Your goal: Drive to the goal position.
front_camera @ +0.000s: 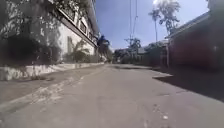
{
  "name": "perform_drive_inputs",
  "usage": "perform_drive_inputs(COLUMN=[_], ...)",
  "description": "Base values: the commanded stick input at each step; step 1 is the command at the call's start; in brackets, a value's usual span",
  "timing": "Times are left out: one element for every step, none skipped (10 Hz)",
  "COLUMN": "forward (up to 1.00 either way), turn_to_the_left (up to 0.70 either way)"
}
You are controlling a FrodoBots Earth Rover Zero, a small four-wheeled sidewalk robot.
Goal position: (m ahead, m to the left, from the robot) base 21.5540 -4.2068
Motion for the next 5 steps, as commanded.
perform_drive_inputs(forward=[1.0, 1.0, 1.0, 1.0, 1.0], turn_to_the_left=[0.01, 0.01, 0.01, 0.01, 0.01])
